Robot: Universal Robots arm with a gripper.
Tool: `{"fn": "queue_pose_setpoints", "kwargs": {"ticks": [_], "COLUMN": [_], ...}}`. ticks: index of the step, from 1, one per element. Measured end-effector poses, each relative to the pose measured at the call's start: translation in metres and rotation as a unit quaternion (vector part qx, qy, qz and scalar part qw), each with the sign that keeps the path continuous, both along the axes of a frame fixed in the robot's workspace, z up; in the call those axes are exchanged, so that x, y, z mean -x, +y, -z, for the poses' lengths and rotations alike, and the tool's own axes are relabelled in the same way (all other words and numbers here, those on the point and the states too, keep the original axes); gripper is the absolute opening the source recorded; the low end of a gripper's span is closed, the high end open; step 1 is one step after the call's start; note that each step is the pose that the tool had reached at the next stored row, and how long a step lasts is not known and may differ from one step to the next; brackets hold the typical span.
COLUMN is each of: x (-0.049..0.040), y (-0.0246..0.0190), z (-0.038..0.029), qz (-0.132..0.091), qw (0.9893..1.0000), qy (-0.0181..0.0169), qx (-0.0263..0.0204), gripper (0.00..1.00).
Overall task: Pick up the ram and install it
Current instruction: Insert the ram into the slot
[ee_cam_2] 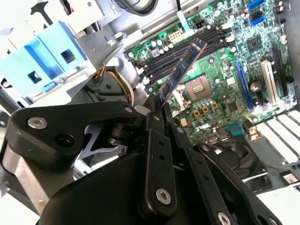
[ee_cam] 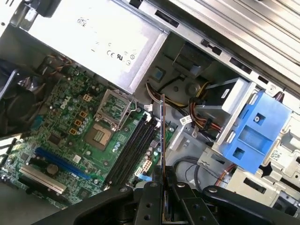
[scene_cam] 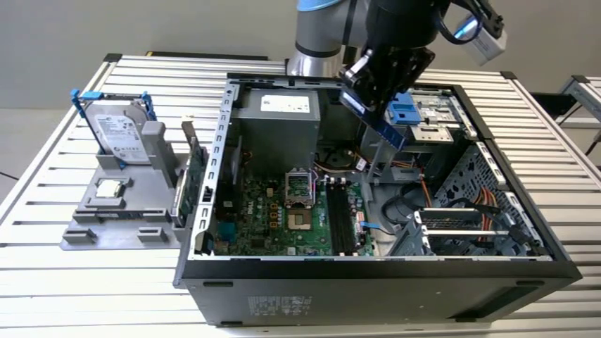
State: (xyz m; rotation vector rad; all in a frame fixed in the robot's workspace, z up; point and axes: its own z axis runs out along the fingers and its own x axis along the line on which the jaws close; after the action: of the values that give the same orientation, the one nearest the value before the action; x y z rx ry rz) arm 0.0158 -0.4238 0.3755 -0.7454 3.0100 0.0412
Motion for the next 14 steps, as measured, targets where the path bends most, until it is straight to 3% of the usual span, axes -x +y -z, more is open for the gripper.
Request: {"fn": "queue_pose_setpoints", "kwargs": {"ticks": [7,14], "x": [0.0000,0.0000], "y": [0.0000,0.0000], "z": [0.0000,0.0000], "qz": [0.049,0.097], "qw": [0.9988,0.9953], "qy": [0.0000,0.0000], "qx": [0.0000,0.0000], "gripper": [0.00,0.00]}}
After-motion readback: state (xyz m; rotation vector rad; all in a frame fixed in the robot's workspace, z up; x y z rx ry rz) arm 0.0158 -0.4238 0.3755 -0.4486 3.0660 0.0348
